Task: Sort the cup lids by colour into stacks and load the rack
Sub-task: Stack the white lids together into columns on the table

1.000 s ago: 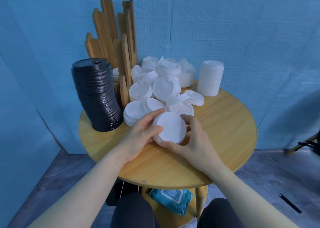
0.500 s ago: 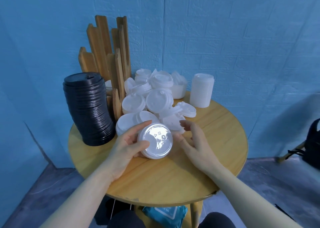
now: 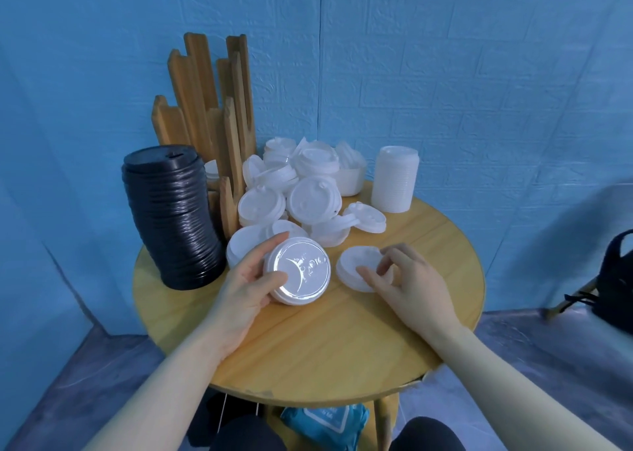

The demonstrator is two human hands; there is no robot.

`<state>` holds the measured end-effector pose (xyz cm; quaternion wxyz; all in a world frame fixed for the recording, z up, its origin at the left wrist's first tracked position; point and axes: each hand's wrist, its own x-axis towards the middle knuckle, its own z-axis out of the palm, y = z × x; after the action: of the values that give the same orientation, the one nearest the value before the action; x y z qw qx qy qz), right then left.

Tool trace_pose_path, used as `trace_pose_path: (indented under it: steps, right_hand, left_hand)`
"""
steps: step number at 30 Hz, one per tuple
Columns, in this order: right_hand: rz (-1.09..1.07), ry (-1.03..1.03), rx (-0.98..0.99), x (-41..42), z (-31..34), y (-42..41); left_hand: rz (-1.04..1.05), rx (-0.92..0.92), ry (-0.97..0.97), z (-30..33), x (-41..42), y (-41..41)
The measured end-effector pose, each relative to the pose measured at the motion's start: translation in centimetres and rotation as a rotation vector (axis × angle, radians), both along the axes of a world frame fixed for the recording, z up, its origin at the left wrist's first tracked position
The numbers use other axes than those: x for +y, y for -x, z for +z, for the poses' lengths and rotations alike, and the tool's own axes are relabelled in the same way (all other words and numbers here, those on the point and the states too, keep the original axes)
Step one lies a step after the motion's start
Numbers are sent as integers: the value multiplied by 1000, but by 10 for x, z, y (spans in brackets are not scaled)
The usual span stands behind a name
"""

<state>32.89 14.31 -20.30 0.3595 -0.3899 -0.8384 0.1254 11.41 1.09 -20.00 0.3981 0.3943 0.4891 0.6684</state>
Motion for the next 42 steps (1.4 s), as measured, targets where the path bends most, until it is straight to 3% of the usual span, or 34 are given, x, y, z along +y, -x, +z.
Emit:
trace_pose_path:
  steps: [8,11,16,20,23,29,32,37,42]
  right_hand:
    - [-157,9,-283,4,4,20]
    - [-172,-17,-233,3,3,18]
    - [278,69,342,-4,5,7]
    - [609,-107,121,-15,9,11]
    - [706,-129,-66,-17,11,17]
    - [728,-98,-27,-15,8,17]
    - [639,-43,-23,-11,4,18]
    - [406,-206,-85,-10,4,19]
    - [475,-219,-89,-15,1,25]
  left_hand:
    - [-34,48,22,1,-1,-1]
    - [-49,53,24,2,-2,-3]
    - [-77,50,32,3,-2,-3]
    - [-120,60,38,4,-4,-2]
    - [-152,113,46,4,-6,-2]
    - [-120,142,32,4,-5,-3]
    - [-106,144,40,3,-4,-3]
    - [-104,118,49,4,-3,-2]
    - [-147,106,43,4,-4,-1]
